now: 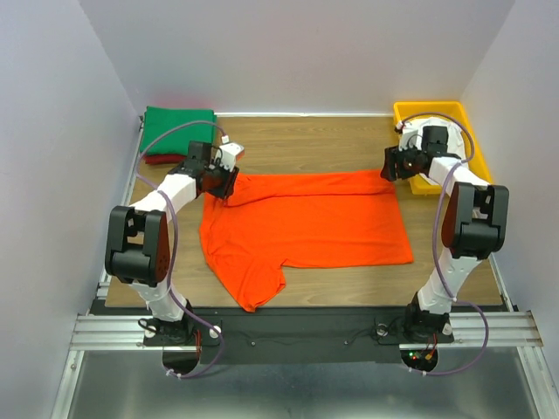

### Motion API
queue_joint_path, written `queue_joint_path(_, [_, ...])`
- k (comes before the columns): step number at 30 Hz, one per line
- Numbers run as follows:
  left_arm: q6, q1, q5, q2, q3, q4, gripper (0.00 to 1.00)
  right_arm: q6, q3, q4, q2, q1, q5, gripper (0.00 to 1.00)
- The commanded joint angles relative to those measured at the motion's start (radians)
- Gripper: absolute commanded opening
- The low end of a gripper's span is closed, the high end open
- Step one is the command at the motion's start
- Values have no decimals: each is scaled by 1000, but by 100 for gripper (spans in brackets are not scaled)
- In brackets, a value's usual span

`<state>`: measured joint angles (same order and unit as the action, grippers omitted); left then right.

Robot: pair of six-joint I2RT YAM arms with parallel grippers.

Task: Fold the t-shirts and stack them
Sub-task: Fold the tshirt

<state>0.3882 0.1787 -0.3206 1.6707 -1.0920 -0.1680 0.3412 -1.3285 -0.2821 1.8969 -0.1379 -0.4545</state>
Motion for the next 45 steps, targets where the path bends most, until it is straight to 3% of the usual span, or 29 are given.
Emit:
queue_joint_path(1, [21, -7, -63, 10, -118, -25, 45, -36, -54, -9, -73, -5, -122, 62])
queue_joint_path(6, [0, -16, -103, 89, -176, -25, 48, -129, -116, -12, -9, 35, -199, 50])
queue_joint_path(13, [-57, -44, -107, 150, -203, -38, 58, -226, -248, -11, 100, 196, -219, 55])
queue_joint_path(16, [-75, -73, -126, 138, -183, -41, 58, -267, -304, -6, 139, 279, -222, 56])
queue_joint_path(22, [-83, -110, -138, 84, -117, -45, 54, -337, -420, 23, 263, 434, -213, 55])
queue_joint_path(36, [-115, -131, -202, 109, -103, -18, 50, -452, -633, 78, 473, 583, -197, 55])
queue_joint_path(45, [-121, -131, -219, 127, -117, -10, 34, -519, -735, 96, 577, 616, -213, 55])
